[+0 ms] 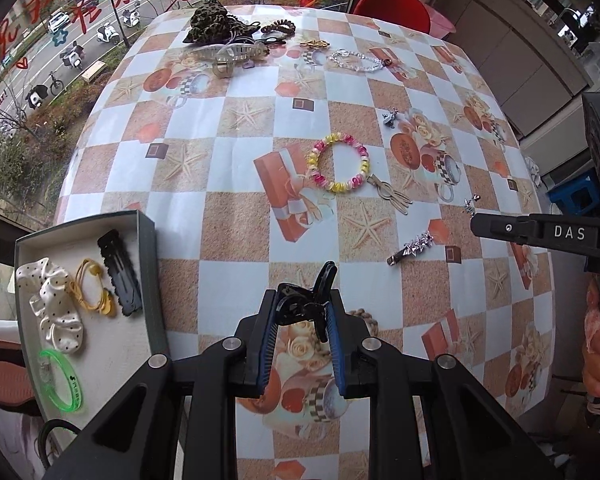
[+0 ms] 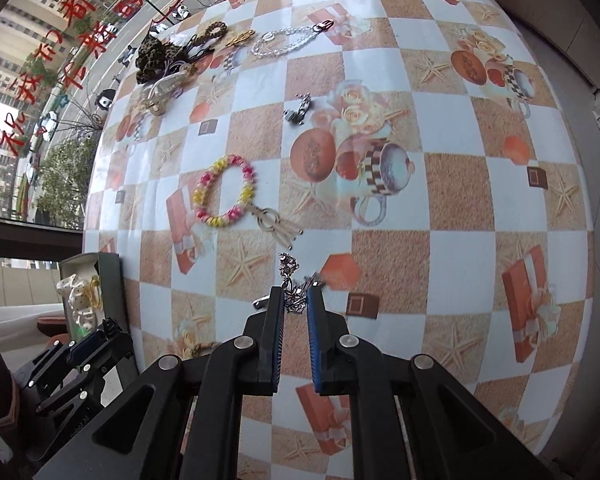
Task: Organize jewelry
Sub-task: 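Carry the claw clip into the box and open the left tool while the right tool releases the charm there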
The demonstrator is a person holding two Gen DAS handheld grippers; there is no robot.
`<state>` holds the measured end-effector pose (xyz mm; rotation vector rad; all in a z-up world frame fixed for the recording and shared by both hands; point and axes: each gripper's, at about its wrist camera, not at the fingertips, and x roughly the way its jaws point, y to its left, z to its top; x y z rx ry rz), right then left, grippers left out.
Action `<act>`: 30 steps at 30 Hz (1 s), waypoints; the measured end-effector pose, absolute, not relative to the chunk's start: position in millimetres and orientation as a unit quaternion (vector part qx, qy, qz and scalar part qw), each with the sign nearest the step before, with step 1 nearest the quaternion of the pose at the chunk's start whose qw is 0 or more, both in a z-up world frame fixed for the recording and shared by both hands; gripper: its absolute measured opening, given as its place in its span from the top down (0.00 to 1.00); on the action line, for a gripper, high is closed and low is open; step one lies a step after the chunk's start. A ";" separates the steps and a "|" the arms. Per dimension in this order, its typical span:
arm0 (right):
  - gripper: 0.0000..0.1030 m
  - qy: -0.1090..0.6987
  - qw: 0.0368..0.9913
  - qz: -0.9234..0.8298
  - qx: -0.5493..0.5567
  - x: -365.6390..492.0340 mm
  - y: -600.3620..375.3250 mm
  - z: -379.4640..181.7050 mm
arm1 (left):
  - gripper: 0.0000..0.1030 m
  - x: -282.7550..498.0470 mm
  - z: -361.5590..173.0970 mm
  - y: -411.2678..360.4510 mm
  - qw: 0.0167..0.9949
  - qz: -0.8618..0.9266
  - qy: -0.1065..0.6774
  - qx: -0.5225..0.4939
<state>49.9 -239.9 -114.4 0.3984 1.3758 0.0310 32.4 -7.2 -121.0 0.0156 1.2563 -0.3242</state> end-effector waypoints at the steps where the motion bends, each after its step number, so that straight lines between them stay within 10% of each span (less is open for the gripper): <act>1: 0.88 0.632 0.753 0.015 0.182 48.0 -237.4 -113.9 | 0.73 30.1 -119.5 -4.9 0.797 -0.150 0.585 0.007; 30: 0.88 0.643 0.747 0.155 0.071 66.5 -80.1 -81.3 | 0.73 -31.4 -109.1 134.4 0.807 -0.023 0.584 -0.084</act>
